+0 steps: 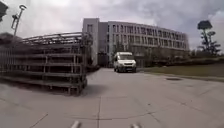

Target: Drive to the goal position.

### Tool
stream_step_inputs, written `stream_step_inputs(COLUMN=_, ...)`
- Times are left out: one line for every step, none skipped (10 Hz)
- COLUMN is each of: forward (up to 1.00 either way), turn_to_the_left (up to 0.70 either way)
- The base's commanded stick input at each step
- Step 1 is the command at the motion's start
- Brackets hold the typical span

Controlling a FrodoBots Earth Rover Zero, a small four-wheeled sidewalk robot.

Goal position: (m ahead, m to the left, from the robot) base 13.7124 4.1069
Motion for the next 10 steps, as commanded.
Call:
stream_step_inputs(forward=0.85, turn_to_the_left=0.0)
stream_step_inputs(forward=0.85, turn_to_the_left=0.0)
stream_step_inputs(forward=0.85, turn_to_the_left=0.0)
stream_step_inputs(forward=0.85, turn_to_the_left=0.0)
stream_step_inputs(forward=0.85, turn_to_the_left=0.0)
stream_step_inputs(forward=0.85, turn_to_the_left=0.0)
stream_step_inputs(forward=0.85, turn_to_the_left=0.0)
stream_step_inputs(forward=0.85, turn_to_the_left=0.0)
stream_step_inputs(forward=0.85, turn_to_the_left=0.0)
stream_step_inputs(forward=0.85, turn_to_the_left=0.0)
